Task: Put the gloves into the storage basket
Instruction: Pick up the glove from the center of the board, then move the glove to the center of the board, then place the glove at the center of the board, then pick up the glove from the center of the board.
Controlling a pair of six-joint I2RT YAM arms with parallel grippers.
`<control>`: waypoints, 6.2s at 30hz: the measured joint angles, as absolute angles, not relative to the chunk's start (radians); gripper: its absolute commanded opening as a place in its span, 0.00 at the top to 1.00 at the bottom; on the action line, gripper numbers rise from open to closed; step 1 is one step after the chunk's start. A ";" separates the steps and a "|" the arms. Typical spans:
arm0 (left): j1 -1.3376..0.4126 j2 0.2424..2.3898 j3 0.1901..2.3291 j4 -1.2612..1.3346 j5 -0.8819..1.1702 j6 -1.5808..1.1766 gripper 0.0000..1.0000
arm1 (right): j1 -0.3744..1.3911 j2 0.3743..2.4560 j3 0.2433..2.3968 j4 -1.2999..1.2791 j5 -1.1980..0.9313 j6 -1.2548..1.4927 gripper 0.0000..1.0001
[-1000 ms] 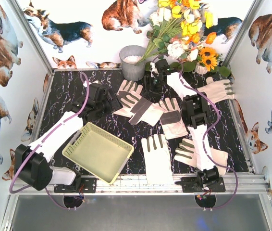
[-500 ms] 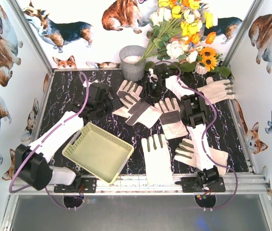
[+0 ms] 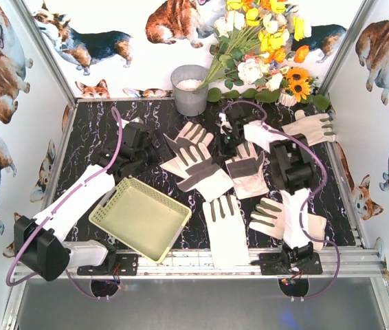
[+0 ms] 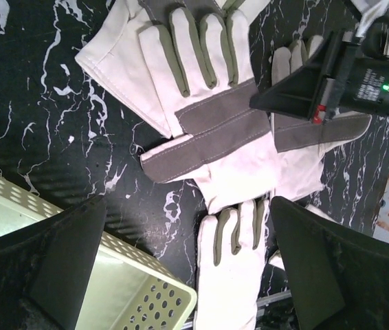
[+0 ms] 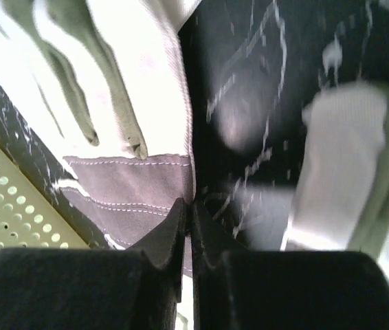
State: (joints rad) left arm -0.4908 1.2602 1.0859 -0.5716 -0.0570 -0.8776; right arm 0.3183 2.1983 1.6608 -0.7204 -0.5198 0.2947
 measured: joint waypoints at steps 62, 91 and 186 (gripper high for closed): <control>-0.070 2.069 1.460 -0.312 0.027 -0.627 0.02 | 0.347 1.853 1.308 -0.371 -0.310 0.870 1.00; -0.273 1.907 1.297 -0.469 0.233 -0.598 0.54 | 0.498 1.998 1.390 -0.389 -0.028 1.016 1.00; -0.709 1.460 1.241 -0.497 -0.147 -0.793 0.17 | -0.007 1.668 1.203 -0.699 -0.258 0.306 0.37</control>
